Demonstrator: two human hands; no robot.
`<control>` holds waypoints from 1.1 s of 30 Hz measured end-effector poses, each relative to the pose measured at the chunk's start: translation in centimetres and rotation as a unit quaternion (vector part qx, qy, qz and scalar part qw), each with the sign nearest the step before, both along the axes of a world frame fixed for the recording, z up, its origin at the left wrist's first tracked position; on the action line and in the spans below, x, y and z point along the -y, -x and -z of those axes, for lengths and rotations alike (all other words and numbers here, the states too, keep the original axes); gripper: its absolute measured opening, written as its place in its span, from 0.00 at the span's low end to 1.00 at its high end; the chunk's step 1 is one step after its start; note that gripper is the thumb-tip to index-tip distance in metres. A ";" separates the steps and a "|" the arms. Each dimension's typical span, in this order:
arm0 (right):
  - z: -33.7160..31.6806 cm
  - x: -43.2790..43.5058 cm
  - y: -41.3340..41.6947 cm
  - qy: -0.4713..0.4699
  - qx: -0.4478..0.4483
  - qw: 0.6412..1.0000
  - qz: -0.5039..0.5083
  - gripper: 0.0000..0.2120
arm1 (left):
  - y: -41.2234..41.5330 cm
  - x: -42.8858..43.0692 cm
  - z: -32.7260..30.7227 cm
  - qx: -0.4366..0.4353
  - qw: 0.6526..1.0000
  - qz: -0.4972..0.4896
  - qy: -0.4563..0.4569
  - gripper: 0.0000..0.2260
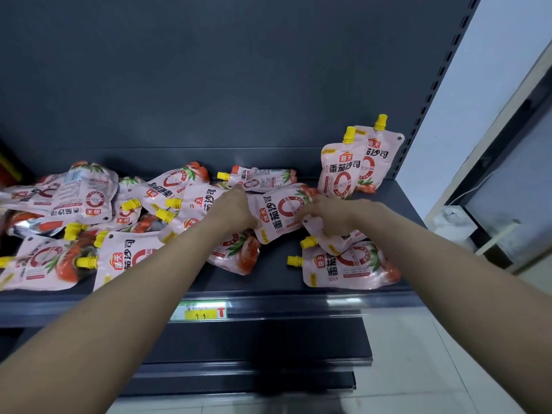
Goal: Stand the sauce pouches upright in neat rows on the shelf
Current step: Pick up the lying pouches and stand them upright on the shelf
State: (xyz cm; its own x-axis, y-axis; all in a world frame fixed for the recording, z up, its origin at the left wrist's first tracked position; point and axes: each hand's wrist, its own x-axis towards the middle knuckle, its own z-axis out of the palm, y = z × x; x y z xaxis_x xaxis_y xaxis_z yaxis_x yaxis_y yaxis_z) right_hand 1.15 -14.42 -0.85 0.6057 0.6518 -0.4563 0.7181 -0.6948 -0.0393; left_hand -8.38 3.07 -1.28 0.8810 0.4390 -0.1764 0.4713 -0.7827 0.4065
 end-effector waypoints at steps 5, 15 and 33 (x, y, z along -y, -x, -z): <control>-0.2 0.5 -0.9 0.014 0.013 0.999 0.040 0.30 | -0.2 0.3 -0.1 -0.002 0.999 -0.032 0.012 0.29; 0.0 1.4 -2.1 0.069 -0.018 0.997 0.030 0.32 | -1.1 1.0 -0.2 -0.037 0.996 -0.085 0.015 0.12; -0.6 3.3 -4.0 -0.089 -0.014 0.996 -0.026 0.16 | -0.3 3.4 -1.7 0.022 0.987 -0.133 0.093 0.12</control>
State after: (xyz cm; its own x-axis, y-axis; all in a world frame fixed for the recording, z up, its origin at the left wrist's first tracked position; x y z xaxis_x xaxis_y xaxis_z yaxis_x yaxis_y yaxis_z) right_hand 5.15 -17.70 -0.30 0.5573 0.7541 -0.3475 0.7499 -0.6368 -0.1791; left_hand -8.05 -0.36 0.44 0.7481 0.6187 -0.2397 0.6280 -0.5437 0.5568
